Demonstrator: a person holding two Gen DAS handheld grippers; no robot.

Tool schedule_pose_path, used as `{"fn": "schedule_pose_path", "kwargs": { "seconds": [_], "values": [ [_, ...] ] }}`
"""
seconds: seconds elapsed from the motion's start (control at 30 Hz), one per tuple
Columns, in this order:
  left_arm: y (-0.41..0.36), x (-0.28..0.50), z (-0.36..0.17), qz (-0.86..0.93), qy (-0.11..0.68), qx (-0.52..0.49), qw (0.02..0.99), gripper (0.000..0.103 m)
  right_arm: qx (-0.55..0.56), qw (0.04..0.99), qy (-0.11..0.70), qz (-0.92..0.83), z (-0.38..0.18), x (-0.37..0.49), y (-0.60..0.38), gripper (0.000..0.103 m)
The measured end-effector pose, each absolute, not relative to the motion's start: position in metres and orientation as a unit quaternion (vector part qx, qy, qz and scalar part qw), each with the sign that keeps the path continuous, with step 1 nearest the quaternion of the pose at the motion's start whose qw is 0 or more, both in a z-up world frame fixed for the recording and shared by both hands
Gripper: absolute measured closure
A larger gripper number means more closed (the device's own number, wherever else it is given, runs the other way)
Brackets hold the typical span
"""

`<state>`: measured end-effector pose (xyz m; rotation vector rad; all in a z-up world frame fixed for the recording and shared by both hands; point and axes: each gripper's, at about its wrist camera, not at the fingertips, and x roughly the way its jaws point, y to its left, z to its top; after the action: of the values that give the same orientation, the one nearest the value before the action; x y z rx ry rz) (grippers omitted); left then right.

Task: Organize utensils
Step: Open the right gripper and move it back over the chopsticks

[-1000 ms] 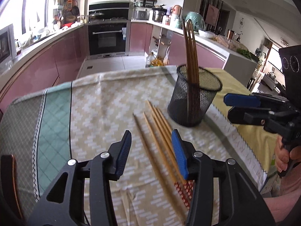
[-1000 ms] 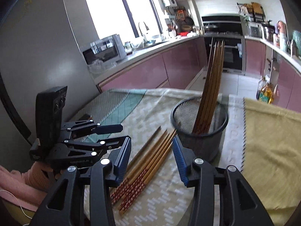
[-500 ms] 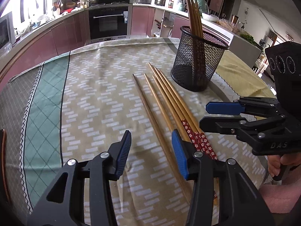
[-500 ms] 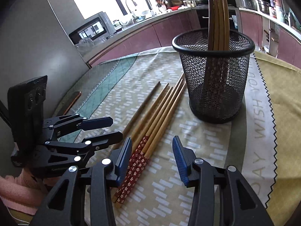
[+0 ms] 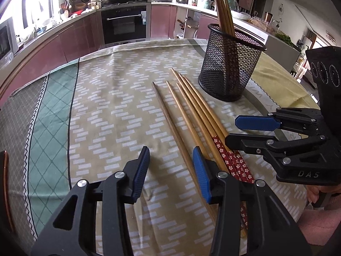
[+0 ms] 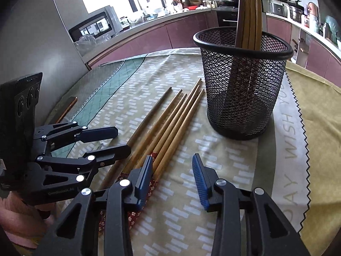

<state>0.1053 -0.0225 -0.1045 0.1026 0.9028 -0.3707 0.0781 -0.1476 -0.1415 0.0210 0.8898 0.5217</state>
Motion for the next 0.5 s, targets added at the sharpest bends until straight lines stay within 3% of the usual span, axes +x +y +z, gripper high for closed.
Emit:
{"fn": "schedule_pose_path", "kwargs": {
  "seconds": [0.3, 0.5],
  "values": [
    [-0.0218, 0.1104, -0.1033, -0.175, 0.439, 0.049, 0.88, 0.071, -0.007, 0.871, 0.43, 0.238, -0.1405, 0.08, -0.1465, 0.073],
    [-0.0228, 0.1129, -0.1048, -0.172, 0.441, 0.05, 0.879, 0.071, -0.011, 0.872, 0.432, 0.231, -0.1412, 0.0841, -0.1429, 0.073]
  ]
}}
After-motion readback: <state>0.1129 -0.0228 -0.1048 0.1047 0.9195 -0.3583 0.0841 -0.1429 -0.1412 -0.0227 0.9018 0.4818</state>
